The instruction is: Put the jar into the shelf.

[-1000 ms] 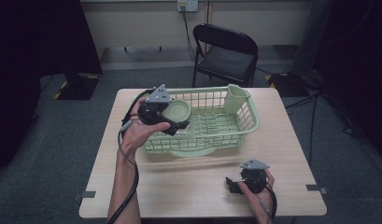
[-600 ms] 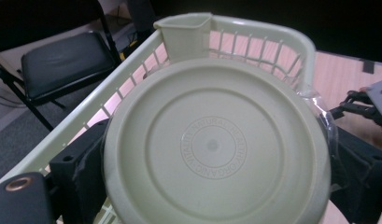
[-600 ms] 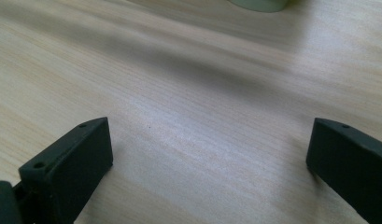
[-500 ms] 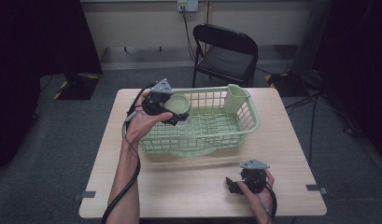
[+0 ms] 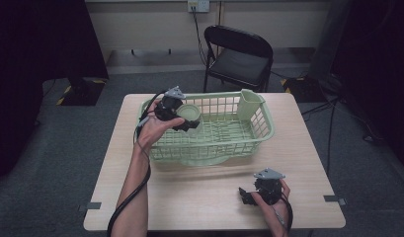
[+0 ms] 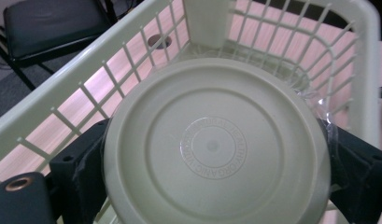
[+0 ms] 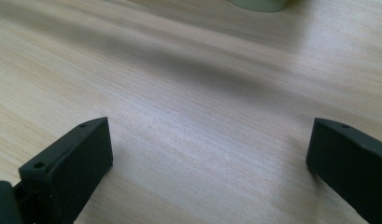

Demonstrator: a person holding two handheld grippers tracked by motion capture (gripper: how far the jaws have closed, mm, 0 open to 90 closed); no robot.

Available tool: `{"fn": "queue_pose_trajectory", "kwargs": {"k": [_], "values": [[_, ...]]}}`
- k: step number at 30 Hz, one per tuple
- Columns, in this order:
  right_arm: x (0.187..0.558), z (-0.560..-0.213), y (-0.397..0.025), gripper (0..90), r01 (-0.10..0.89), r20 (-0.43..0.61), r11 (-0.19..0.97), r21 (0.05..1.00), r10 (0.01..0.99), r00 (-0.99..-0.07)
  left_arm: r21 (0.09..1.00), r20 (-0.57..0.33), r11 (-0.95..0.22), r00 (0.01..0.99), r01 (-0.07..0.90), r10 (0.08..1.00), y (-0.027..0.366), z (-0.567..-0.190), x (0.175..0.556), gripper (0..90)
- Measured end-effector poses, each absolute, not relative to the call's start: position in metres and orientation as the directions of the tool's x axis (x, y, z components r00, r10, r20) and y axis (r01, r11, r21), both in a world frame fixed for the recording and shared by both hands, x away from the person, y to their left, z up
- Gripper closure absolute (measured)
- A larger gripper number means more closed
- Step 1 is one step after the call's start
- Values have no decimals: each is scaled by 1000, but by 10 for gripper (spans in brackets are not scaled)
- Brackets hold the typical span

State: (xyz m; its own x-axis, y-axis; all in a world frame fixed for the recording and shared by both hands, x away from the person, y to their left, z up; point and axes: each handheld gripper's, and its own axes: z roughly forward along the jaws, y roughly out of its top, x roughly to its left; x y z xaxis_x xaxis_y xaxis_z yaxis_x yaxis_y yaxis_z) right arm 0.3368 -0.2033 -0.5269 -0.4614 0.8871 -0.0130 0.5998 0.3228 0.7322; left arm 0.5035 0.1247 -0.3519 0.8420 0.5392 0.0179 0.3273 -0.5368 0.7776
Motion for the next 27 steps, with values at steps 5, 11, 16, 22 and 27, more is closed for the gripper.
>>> {"fn": "queue_pose_trajectory", "kwargs": {"k": [5,11,16,22,27], "values": [[337,-527,-203,0,600,-13,323,732,887,-461,755,-11,-543,835,368,550,122,-363,511,96],[337,-527,-203,0,600,-13,323,732,887,-461,721,-29,-560,826,408,564,121,-377,518,96],[337,-527,-203,0,600,-13,323,732,887,-461,687,-40,-578,817,441,575,120,-386,522,95],[337,-527,-203,0,600,-13,323,732,887,-462,647,-44,-597,805,475,592,117,-391,525,95],[337,-527,-203,0,600,-14,323,732,887,-461,605,-47,-621,801,498,596,115,-397,527,95]]}}
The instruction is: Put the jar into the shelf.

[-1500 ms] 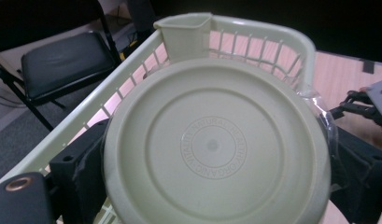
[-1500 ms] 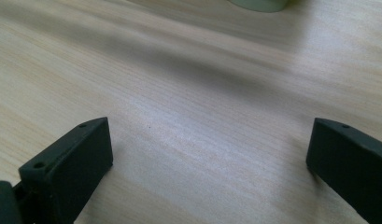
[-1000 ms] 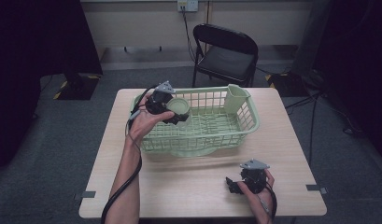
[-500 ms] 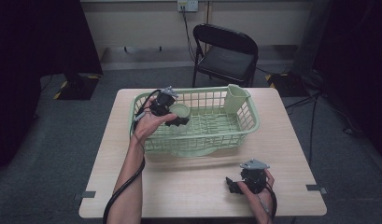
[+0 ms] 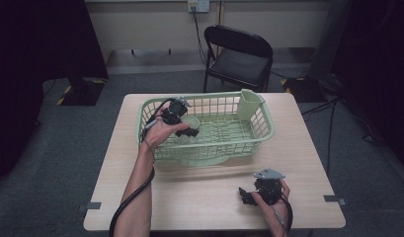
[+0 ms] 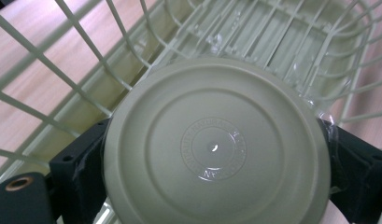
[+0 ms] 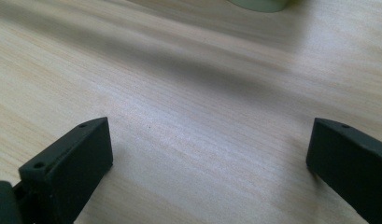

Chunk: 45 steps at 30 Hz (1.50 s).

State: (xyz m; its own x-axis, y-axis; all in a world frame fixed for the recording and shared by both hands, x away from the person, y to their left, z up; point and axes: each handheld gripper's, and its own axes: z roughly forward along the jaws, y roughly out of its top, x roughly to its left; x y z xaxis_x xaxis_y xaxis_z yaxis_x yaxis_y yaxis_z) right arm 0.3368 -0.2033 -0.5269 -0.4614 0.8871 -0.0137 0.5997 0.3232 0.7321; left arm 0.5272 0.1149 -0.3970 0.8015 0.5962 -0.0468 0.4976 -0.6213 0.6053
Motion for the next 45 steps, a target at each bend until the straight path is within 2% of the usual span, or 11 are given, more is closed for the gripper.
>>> {"fn": "queue_pose_trajectory", "kwargs": {"k": [6,8,29,32,34,38,45], "values": [[337,-527,-203,0,600,-13,323,732,887,-461,570,-72,-632,799,525,597,115,-402,529,95],[337,-527,-203,0,600,-13,323,732,887,-461,547,-56,-653,801,524,596,114,-403,530,95],[337,-527,-203,0,600,-13,323,732,887,-461,515,-124,-616,763,596,634,121,-405,532,92],[337,-527,-203,0,600,-13,323,732,887,-461,497,-135,-625,765,602,630,121,-407,533,75],[337,-527,-203,0,600,-14,323,732,887,-461,475,-130,-638,766,606,630,119,-410,533,22],[337,-527,-203,0,600,-13,323,732,887,-461,509,-109,-632,773,584,625,119,-406,532,44],[337,-527,-203,0,600,-13,323,732,887,-461,516,-107,-640,785,569,610,119,-407,531,26]]}}
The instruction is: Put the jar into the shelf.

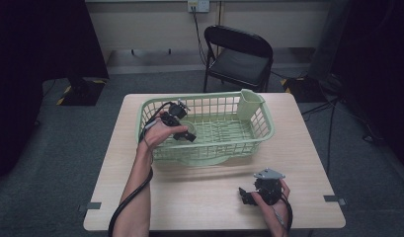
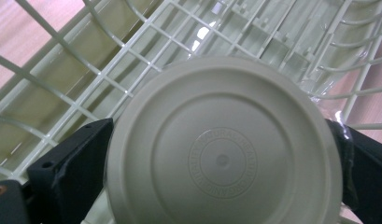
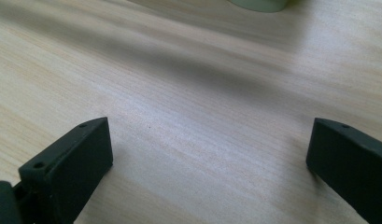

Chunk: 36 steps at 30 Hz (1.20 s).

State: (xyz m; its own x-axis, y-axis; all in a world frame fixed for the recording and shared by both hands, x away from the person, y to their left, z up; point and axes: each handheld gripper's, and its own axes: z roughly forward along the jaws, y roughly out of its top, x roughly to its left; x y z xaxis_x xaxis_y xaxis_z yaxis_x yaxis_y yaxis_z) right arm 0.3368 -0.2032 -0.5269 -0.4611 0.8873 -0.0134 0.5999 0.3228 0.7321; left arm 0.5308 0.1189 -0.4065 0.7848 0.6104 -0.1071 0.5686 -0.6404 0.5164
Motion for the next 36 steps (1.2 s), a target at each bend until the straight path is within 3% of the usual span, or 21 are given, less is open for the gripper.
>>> {"fn": "queue_pose_trajectory", "kwargs": {"k": [5,19,30,36], "values": [[337,-527,-203,0,600,-13,323,732,887,-461,545,-101,-642,803,539,588,118,-404,528,60],[337,-527,-203,0,600,-13,323,732,887,-461,588,-127,-617,813,523,569,119,-399,527,39],[337,-527,-203,0,600,-14,323,732,887,-461,669,-90,-582,827,463,555,122,-385,522,42],[337,-527,-203,0,600,-13,323,732,887,-461,700,-37,-561,807,443,590,121,-371,517,34]]}}
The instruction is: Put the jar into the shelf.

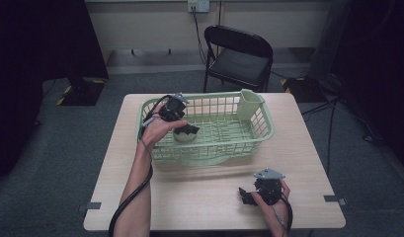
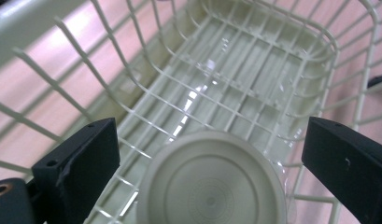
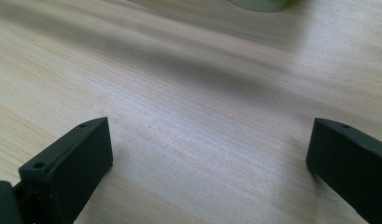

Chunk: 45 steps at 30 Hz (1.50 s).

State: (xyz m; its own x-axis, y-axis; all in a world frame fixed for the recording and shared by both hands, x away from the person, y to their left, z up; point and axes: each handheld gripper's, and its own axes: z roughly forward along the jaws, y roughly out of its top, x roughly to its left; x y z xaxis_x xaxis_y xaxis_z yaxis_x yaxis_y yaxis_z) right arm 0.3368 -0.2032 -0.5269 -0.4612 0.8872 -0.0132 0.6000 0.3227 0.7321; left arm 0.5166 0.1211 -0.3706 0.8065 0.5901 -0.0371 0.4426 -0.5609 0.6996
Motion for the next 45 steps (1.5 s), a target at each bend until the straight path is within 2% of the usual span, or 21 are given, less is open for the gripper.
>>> {"fn": "queue_pose_trajectory", "kwargs": {"k": [9,28,45], "values": [[337,-527,-203,0,600,-13,323,732,887,-461,783,-3,-490,790,383,613,126,-349,499,34],[337,-527,-203,0,600,-13,323,732,887,-461,836,107,-458,728,304,678,123,-331,457,44],[337,-527,-203,0,600,-13,323,732,887,-461,875,121,-404,690,265,714,134,-336,417,40]]}}
